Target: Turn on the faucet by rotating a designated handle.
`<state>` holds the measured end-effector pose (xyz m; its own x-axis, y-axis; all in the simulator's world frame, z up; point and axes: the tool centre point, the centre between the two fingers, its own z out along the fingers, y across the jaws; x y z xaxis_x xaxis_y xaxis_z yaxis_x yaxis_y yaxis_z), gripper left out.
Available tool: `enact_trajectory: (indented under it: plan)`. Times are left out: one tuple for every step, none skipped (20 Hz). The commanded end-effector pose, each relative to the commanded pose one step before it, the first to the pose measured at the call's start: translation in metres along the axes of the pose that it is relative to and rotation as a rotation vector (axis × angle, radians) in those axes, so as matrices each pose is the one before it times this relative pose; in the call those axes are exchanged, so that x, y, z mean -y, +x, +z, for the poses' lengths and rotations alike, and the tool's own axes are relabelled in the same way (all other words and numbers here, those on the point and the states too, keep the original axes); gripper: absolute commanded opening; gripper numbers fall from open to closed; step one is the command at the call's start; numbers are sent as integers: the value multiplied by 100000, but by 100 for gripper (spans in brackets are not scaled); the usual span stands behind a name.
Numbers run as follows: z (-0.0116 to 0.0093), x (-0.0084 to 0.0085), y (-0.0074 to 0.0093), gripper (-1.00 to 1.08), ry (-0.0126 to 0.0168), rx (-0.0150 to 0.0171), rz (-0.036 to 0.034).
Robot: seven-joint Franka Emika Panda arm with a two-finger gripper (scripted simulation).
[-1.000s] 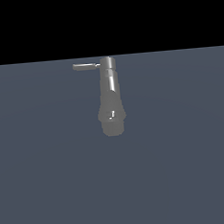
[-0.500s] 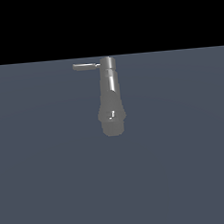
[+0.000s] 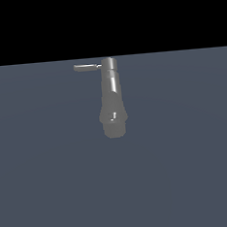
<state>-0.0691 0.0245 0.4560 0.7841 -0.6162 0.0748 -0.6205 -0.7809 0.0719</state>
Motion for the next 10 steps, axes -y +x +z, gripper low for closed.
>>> enact_trajectory:
  plan:
    - [835,1269,798,-100,-440,191,5256]
    - [349,515,278,-100,-160,96,2046]
    - [357,521,262,-100,-149,104,2044]
    - [366,526,246,-100,-138,112,2044]
    - [375,531,231,-100,-127,120,2044]
    - [384,535,215,-100,-117,129,2045]
    - [393,538,199,-100,-107,139,2046]
    - [402,541,183,-100,-98,149,2048]
    - [410,543,167,-100,-90,160,2048]
    - [419,544,151,-100,-82,171,2051]
